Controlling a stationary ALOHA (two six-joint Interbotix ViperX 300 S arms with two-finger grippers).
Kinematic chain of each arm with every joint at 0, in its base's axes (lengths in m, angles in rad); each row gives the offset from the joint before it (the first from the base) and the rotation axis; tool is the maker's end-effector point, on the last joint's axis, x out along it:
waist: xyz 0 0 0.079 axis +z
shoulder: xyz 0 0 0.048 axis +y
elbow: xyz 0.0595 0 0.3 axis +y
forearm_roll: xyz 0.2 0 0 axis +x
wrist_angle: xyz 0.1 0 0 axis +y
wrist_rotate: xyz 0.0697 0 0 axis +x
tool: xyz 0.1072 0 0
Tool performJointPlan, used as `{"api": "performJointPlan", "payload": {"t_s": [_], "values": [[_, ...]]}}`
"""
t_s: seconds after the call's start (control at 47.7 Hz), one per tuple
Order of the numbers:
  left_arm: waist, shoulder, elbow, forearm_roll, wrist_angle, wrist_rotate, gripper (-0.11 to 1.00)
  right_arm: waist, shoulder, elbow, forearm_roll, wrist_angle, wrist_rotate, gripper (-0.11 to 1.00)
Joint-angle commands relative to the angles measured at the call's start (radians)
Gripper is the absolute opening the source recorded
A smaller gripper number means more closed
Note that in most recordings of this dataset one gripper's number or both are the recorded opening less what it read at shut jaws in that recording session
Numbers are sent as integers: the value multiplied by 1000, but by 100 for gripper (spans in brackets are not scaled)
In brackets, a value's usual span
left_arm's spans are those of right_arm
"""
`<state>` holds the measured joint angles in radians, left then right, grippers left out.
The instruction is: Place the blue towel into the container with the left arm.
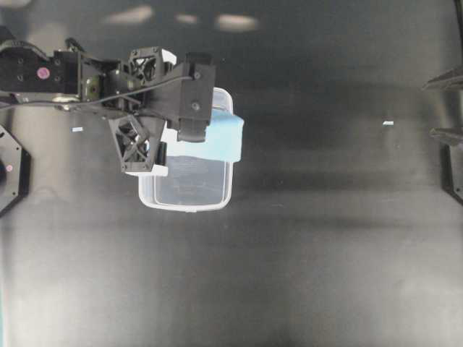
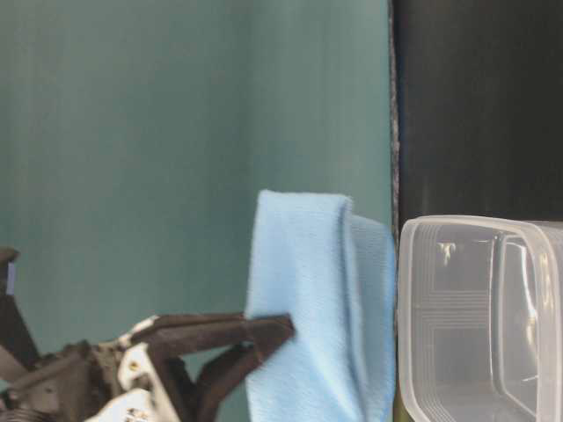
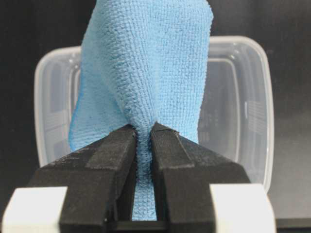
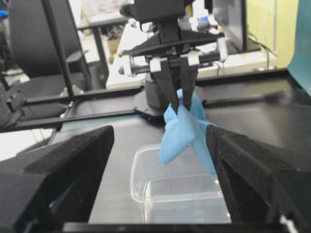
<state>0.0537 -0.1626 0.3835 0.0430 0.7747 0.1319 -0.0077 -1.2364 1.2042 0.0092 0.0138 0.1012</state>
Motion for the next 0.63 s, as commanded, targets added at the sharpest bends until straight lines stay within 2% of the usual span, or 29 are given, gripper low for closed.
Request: {"api": "performJointPlan", "payload": {"t_s": [0.0, 0.503, 0.545, 0.608], "values": [[6, -17, 6, 3, -21, -6, 6, -3, 14, -6, 3, -11, 3, 74], [14, -2, 67, 3, -74, -21, 8, -3, 14, -6, 3, -12, 6, 74], [14, -2, 74, 3, -74, -29, 14, -3, 14, -6, 2, -12, 6, 74], [14, -2, 80, 3, -78, -38, 31, -3, 14, -6, 3, -14, 6, 74]]}}
